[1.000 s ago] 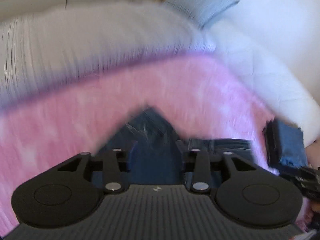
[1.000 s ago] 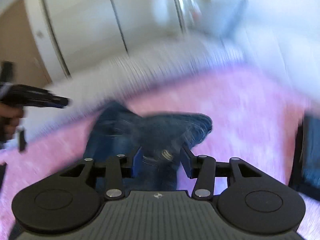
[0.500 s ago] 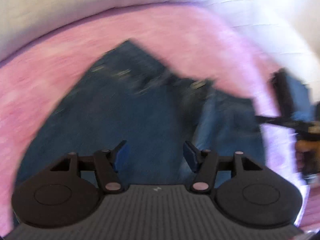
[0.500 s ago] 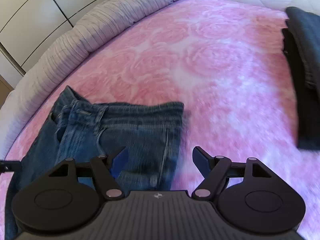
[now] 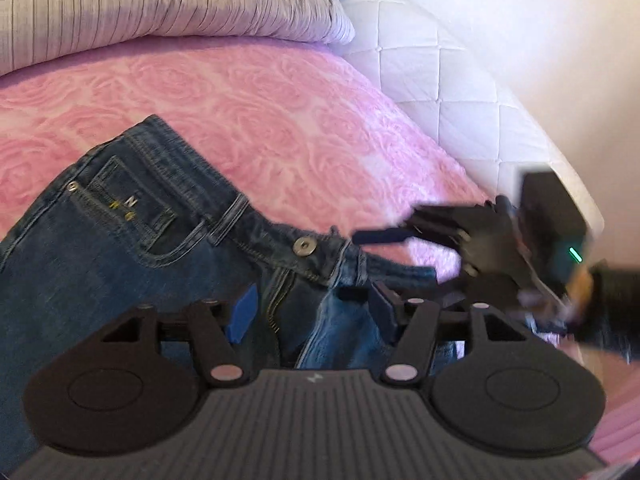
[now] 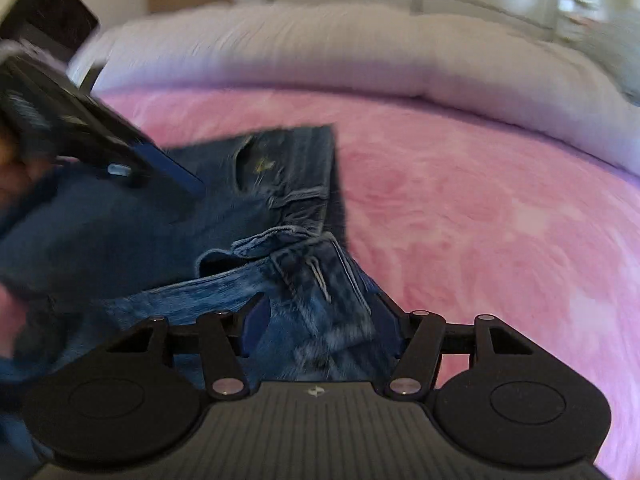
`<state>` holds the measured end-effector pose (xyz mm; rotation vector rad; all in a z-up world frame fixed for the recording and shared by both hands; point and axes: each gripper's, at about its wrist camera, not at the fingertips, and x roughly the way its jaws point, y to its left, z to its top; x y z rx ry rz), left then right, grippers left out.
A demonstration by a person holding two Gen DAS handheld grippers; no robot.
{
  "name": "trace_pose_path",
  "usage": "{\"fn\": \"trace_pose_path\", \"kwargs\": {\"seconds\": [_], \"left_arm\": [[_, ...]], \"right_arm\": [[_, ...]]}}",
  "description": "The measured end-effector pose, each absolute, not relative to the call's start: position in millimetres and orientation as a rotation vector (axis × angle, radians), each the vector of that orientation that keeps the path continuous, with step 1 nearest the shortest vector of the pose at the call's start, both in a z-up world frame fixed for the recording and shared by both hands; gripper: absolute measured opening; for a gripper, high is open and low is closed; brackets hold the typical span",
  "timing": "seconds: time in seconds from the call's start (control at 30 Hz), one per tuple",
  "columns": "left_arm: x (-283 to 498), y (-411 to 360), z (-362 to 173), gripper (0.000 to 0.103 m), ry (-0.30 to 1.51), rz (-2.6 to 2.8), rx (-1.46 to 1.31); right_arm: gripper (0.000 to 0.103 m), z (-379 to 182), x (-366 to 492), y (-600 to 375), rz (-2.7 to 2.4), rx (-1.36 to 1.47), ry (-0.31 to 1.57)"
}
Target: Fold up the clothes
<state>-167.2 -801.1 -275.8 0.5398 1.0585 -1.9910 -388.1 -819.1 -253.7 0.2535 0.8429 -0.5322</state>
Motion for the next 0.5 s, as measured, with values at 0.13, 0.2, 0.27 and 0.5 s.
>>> {"fn": "trace_pose_path", "kwargs": {"seconds": [0.13,0.2,0.27,0.5], "left_arm": [[-162,-808,-282,0.058,1.073,-1.984,0.575],[-163,-816,-286,0.061,1.070,-1.968,0.596],[-172,-829,-293,0.061,1.041,-1.921,0.660],[-187,-852,-306,0.058,1.008,-1.843,0.695]], "right_arm": [[0.036,-258,-383,-834,-0.490,0.284,0.927],[0.023,-247,-397,-828,-0.481,0.317,0.901],[0.021,-228,-419,-810,-0.481,0.335,0.843],[0.019,-197,-423,-770,-0.527,0.293,0.763]]}}
